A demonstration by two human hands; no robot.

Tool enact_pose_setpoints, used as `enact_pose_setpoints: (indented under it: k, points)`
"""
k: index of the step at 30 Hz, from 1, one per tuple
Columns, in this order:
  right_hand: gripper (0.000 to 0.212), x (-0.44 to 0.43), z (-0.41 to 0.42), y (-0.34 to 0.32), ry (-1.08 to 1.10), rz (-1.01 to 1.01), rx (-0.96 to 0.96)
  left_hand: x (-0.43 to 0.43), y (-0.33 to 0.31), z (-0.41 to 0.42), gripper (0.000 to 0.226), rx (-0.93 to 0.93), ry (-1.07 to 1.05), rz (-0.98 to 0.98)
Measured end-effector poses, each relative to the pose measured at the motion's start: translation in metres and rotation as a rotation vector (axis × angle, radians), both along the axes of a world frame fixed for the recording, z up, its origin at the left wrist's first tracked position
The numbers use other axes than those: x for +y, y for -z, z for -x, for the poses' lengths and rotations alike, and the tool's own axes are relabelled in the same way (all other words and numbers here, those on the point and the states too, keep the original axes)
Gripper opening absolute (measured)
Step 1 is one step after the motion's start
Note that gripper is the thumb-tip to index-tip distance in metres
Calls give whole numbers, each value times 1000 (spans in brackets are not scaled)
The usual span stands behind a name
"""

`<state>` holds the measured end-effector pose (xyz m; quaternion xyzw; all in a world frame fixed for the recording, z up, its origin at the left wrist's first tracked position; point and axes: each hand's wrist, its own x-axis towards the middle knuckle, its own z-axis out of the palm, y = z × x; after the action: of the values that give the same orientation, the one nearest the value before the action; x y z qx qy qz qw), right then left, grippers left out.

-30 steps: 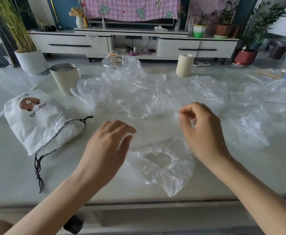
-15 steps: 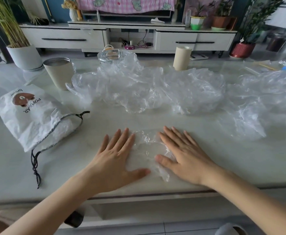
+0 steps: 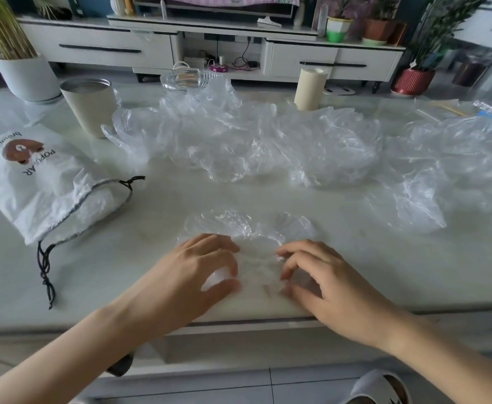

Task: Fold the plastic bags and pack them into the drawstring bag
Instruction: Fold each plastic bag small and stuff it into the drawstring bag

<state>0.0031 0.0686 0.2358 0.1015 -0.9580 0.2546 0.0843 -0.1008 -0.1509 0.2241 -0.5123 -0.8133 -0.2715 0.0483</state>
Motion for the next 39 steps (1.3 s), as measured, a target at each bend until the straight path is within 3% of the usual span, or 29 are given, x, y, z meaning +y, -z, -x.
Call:
enact_pose_setpoints:
  k: [2, 6, 10, 12, 15, 20, 24, 28, 31, 34, 36, 38, 39]
  points:
    - [19, 0, 4, 2, 10, 29, 69, 3, -2, -2, 29, 48, -33, -30]
    - [11, -1, 12, -6, 217, 458, 36, 6, -15, 0, 27, -141, -195, -218]
    - [14, 1, 36, -3, 488, 542, 63, 11, -12, 7, 39, -166, -261, -209]
    - [15, 0, 47, -1, 569, 500, 57, 17, -6, 12, 39, -112, -332, -212]
    - [14, -2, 57, -1, 634, 317, 30, 28, -7, 20, 39, -208, -508, -231]
    - [23, 0, 67, -1, 655, -191, 3, 44, -13, 36, 29, -100, -735, 75]
    - [35, 9, 70, -1, 687, -326, 48, 48, -14, 38, 41, 41, -814, 225]
    - [25, 27, 68, -1, 717, -401, 64, 43, -10, 41, 40, 97, -752, 197]
    - [20, 36, 69, -4, 620, -194, 53, 40, -17, 43, 39, -191, -673, -90]
    - [25, 29, 65, -26, 432, 448, 16, 41, -37, 39, 43, -676, -505, -329]
    - [52, 19, 57, -46, 215, 751, -157, 42, -51, 30, 43, -878, -319, -311]
    - [73, 8, 50, -54, 12, 760, -390, 41, -60, 19, 42, -959, -183, -223]
    - [72, 2, 47, -55, -57, 745, -512, 40, -62, 15, 42, -979, -131, -182]
